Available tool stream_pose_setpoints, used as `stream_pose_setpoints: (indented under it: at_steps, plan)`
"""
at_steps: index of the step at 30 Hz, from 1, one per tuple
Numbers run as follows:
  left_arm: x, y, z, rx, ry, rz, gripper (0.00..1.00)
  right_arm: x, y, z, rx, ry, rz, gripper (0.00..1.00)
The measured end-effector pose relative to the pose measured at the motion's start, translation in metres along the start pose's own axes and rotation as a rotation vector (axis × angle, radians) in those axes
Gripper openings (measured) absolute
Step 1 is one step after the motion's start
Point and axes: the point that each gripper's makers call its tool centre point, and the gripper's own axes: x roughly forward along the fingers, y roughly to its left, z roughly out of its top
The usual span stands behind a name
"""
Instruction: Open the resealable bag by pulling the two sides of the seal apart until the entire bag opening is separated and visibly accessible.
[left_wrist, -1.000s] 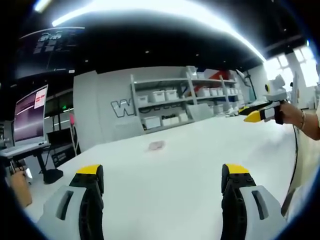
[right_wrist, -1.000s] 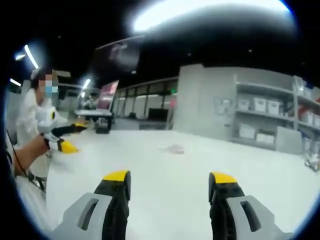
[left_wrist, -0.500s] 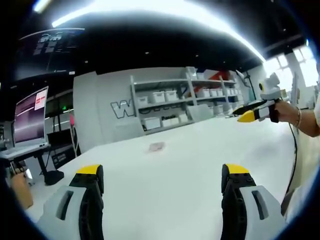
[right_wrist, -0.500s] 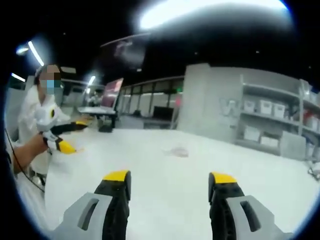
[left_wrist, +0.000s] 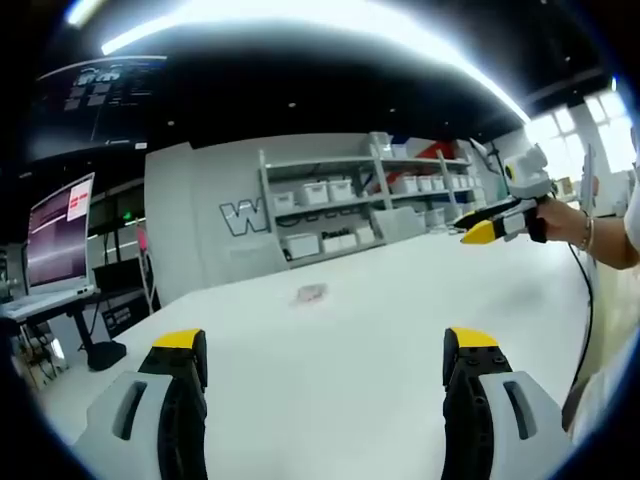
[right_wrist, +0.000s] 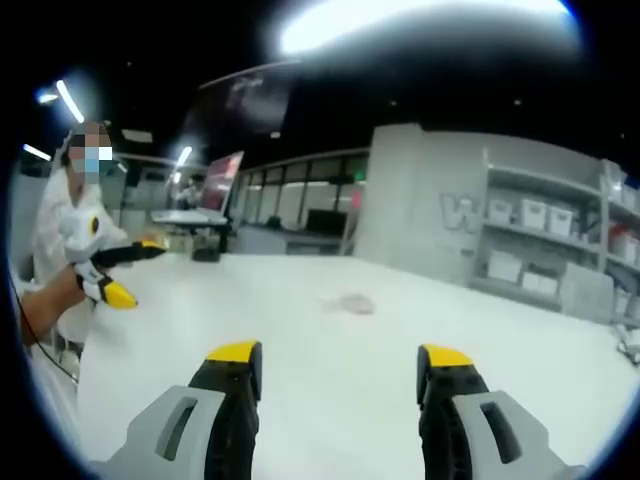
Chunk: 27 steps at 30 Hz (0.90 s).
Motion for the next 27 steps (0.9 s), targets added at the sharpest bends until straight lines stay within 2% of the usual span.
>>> stream_pose_setpoints:
  at_steps: [16,27]
  plan:
    - [0.001,-0.003,-0.001,0.002,0.002,-0.004,0.97,0.018,-0.006,-0.008,-0.004,0.039,0.018,0.62]
    - [0.001,-0.003,0.0,0.001,-0.001,-0.004,0.97,0.032,-0.007,-0.005,-0.011,0.051,0.034,0.6]
